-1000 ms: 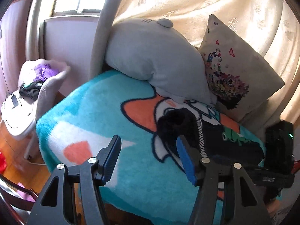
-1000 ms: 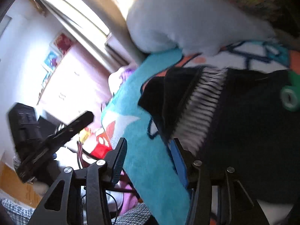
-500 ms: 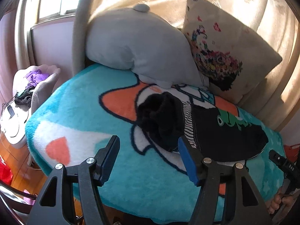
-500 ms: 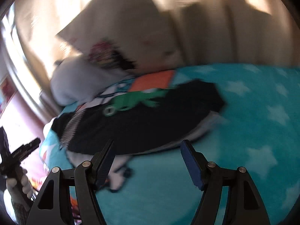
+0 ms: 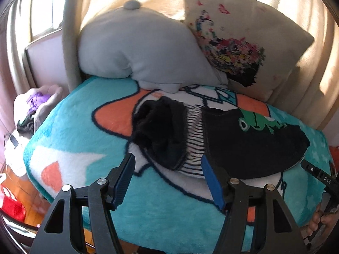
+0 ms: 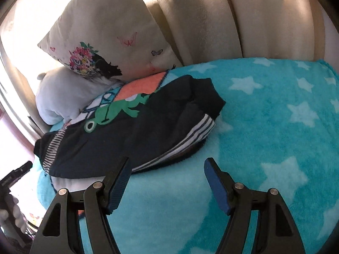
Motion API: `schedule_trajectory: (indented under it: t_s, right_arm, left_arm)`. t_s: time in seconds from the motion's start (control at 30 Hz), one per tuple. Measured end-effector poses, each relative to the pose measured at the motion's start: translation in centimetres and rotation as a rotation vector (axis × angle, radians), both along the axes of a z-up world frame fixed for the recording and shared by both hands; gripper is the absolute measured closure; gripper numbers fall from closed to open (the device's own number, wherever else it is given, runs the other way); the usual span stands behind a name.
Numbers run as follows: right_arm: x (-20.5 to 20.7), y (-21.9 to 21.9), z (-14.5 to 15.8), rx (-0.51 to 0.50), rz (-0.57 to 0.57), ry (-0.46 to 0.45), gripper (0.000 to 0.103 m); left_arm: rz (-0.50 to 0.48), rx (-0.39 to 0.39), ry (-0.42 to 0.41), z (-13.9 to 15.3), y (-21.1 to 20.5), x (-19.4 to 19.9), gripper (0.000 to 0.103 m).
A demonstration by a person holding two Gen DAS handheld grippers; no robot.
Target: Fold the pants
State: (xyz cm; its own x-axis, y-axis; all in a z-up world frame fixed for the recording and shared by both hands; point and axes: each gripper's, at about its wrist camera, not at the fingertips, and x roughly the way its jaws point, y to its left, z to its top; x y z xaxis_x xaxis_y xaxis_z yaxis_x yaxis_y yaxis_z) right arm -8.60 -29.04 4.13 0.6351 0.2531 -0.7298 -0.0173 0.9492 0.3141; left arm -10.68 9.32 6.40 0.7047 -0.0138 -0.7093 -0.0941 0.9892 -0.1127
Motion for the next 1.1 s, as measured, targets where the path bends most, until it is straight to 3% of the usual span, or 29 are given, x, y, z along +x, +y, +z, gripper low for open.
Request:
schedule_trajectory:
  t_s: [0.2,0.67,0.83,0.97,1.1]
  right_arm:
    - [-0.6,0.0,0.0,-0.04,0.009,-0.018,0.024]
    - [-1.2,-1.9,0.0,-0.038,-0.006,-0.027,0.023]
    - [-0.6,-2.6,0.2,-0.018,-0.016,-0.019,0.023]
    - [0.5,-2.8,-0.3,0.058,-0.003,0.011,0.023]
    - [2.1,-2.8,-1.1,0.12,-0.021,0.038,0.023]
  left_arm:
    - [-0.019,0.058,-0.004,0.2,-2.4,0.0,0.034]
    - [-0.053,0.085,-0.008,0.6,-4.5,0.0,0.033]
    - [-0.126,0.089,-0.001,-0.1,-5.9,0.7,0.03]
    - [-0.151,-0.022,0.069,-2.2,-5.4,1.8,0.03]
    - [-0.052,-0.162,0.117,-3.8,-1.7,3.4,0.03]
